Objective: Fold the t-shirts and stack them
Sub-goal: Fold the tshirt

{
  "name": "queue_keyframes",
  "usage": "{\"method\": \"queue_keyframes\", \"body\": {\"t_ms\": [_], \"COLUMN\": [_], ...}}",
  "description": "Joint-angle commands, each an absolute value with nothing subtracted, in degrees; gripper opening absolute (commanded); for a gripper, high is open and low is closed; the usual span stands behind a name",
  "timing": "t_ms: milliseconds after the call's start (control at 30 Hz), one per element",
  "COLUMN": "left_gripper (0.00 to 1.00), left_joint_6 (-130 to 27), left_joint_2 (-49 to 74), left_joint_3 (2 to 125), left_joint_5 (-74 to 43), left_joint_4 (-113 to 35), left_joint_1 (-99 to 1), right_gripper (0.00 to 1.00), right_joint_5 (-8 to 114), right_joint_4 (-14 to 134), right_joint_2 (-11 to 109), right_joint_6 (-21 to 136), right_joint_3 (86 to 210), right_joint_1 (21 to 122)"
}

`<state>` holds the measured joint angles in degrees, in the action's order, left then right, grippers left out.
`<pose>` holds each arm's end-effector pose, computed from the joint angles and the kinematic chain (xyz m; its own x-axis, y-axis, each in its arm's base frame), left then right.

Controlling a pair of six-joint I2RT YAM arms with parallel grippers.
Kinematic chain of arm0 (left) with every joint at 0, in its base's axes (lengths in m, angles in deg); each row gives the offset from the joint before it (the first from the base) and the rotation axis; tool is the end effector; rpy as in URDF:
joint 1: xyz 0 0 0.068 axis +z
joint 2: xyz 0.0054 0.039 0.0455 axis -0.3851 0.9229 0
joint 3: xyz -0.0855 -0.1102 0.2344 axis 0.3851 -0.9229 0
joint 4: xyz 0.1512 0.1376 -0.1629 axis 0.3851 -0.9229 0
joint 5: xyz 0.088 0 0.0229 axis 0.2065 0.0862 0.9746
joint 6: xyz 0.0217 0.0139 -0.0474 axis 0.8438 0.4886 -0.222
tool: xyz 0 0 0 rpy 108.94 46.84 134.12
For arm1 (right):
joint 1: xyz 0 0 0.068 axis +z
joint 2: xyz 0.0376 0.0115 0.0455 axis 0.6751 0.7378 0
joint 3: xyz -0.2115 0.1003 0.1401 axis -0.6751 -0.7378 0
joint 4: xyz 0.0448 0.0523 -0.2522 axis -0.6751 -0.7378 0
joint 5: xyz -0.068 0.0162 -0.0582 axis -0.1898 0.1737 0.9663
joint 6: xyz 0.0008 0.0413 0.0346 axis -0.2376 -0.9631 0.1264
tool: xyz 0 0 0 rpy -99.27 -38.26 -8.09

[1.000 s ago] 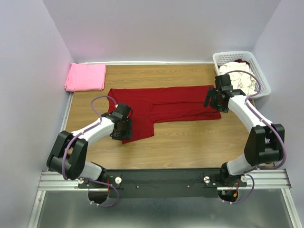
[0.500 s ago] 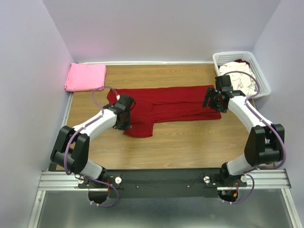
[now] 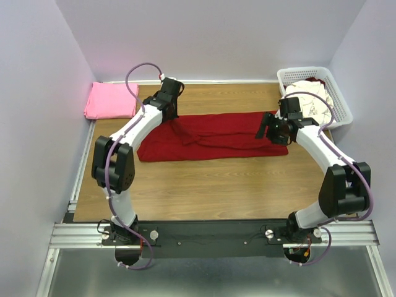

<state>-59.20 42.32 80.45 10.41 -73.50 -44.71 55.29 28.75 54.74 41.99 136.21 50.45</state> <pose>0.3858 -0.1447 0.2786 -0.7096 -0.0520 -0.7027 -0.0670 0.9977 -0.0061 0.3138 0.0473 0.2480 -0.8215 0.2685 -0.5031 0.1327 0.9480 0.2892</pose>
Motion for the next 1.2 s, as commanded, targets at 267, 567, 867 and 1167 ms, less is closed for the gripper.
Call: {"method": "queue_keyframes", "body": {"t_ms": [267, 567, 867, 1167], "left_gripper": [0.0, 0.03, 0.55, 0.61], "left_joint_6": [-53.27, -54.15, -56.35, -60.48], "left_joint_2": [50.13, 51.9, 50.23, 35.14], "left_joint_3": [89.55, 87.18, 83.84, 70.79], "left_joint_5": [11.83, 12.19, 9.29, 6.65], "left_joint_4": [-69.2, -68.76, -67.0, -64.37], "left_joint_1": [-44.71, -44.1, -42.34, -39.0], "right_gripper": [0.79, 0.79, 0.74, 0.53], "right_joint_5": [51.08, 51.25, 49.06, 48.53], "right_joint_4": [30.94, 31.11, 31.38, 33.57], "right_joint_2": [57.51, 58.57, 61.2, 68.49], "right_joint_6": [42.19, 42.28, 42.89, 45.88], "right_joint_3": [135.77, 135.42, 137.51, 143.85], "right_joint_1": [51.34, 51.34, 52.47, 61.35]}}
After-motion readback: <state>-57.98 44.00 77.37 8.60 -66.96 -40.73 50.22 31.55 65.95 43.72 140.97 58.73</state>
